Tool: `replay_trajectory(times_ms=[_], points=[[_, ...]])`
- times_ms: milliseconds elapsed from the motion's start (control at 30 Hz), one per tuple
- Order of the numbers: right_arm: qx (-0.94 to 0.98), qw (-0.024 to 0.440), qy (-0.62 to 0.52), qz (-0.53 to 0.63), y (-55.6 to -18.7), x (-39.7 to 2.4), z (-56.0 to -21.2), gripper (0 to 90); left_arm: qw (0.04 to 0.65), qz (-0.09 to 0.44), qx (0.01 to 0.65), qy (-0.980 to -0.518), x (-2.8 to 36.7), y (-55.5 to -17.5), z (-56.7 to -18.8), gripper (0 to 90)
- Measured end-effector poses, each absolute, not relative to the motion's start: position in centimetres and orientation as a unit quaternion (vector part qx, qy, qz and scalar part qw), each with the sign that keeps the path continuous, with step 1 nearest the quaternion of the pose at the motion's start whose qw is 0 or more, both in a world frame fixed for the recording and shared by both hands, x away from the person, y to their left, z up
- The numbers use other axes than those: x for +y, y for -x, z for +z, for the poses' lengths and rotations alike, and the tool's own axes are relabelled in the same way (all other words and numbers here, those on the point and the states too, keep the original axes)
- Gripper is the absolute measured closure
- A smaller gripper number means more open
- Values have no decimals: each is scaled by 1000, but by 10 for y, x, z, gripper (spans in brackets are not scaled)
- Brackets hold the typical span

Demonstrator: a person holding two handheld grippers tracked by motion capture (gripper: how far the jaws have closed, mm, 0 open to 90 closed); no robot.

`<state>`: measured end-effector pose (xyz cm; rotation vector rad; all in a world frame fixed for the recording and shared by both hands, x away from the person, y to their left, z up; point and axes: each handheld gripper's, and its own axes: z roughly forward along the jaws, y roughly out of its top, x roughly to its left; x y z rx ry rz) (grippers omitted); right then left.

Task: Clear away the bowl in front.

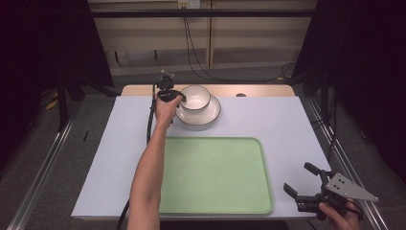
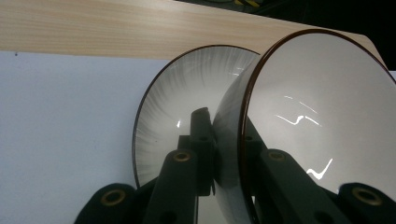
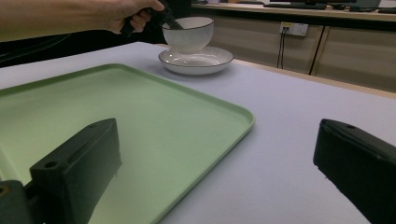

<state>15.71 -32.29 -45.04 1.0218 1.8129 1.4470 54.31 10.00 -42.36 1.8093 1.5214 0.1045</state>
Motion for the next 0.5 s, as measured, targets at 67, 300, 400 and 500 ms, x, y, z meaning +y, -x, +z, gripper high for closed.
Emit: replay_trajectory(times_ms=[67,300,400,500], points=[[683,297,-384,546,-157,-323,-450,2,379,37,592,-710,100,-542,-421,821],[683,299,-383,545,-158,-324,-451,2,385,41,579,-718,101,-538,-413,820],[682,298,-385,545,-157,-324,-450,2,387,40,576,-719,102,-536,-410,820],[680,305,-384,545,-157,-323,-451,2,387,41,574,-720,103,-534,-406,820]])
